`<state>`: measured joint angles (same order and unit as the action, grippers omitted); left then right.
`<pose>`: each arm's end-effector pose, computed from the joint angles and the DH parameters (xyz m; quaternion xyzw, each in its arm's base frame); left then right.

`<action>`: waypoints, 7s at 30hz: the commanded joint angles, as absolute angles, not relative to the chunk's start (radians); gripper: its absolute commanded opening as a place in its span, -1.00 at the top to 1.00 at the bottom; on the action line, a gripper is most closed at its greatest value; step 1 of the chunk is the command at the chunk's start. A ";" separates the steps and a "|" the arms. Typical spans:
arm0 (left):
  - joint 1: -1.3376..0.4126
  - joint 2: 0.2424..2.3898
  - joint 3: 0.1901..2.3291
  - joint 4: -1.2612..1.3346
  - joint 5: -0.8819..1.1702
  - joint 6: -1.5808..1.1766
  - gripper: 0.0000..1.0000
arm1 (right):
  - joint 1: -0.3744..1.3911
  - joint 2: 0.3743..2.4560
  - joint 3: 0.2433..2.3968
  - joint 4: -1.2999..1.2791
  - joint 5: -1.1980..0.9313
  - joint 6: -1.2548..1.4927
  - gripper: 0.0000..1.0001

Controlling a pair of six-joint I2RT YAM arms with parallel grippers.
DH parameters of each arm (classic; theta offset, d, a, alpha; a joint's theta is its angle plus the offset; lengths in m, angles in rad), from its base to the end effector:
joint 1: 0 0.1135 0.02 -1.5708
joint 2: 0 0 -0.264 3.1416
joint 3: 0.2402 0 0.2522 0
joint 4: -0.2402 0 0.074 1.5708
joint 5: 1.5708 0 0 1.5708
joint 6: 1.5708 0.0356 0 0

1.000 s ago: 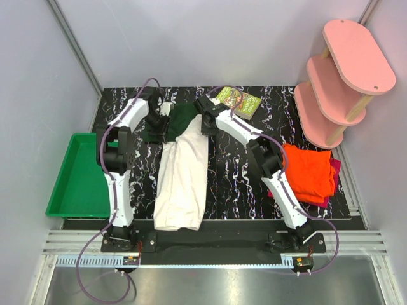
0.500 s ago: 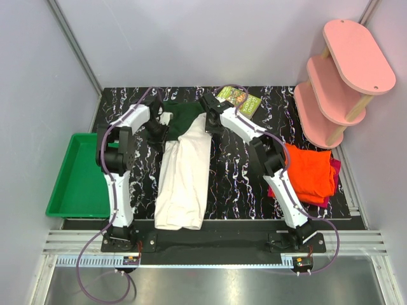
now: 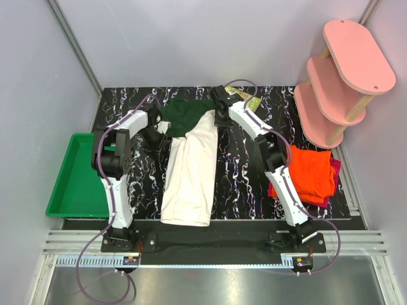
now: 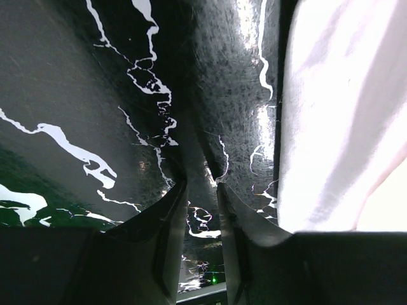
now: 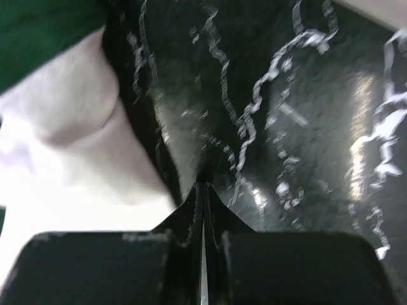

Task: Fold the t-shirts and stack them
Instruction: Fold the tshirt

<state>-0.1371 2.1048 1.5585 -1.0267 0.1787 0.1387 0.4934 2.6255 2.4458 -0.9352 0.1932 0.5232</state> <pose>0.3900 -0.0602 0.1557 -0.1368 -0.9866 0.0892 0.0010 0.4870 0.2541 0.1612 0.0362 0.9692 0.0274 0.2422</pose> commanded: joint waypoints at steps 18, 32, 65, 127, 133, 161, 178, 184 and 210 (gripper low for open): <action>-0.092 1.849 1.557 -0.930 0.313 0.109 0.37 | 0.535 2.314 2.300 -0.844 0.356 0.419 0.05; -0.081 1.280 1.131 -0.907 0.235 0.181 -0.15 | 0.860 1.787 1.431 -0.621 0.446 0.699 -0.08; -0.078 1.077 1.043 -0.966 0.377 0.118 -0.41 | 1.485 1.835 1.238 -0.977 0.634 1.641 -0.21; 0.046 1.365 0.238 1.088 0.212 0.040 -0.98 | 1.434 1.649 1.711 -1.632 1.160 1.442 -0.99; 0.046 1.371 0.233 1.109 0.210 0.040 -0.98 | 1.362 1.543 1.531 -1.632 1.268 1.511 -1.00; 0.038 1.374 0.242 1.085 0.078 0.003 -0.98 | 1.252 1.152 1.132 -1.012 0.997 0.822 -0.99; -0.597 1.180 0.894 -0.983 -1.033 -1.329 -0.98 | 1.252 1.244 1.123 -0.993 1.009 0.877 -1.00; -0.695 1.063 0.790 -0.873 -0.625 -1.051 -0.47 | 1.249 1.273 1.117 -0.960 1.006 0.888 -0.99; -1.011 0.976 0.456 -0.799 -0.290 -1.374 -0.25 | 1.250 1.428 1.077 -0.928 0.908 1.002 -0.99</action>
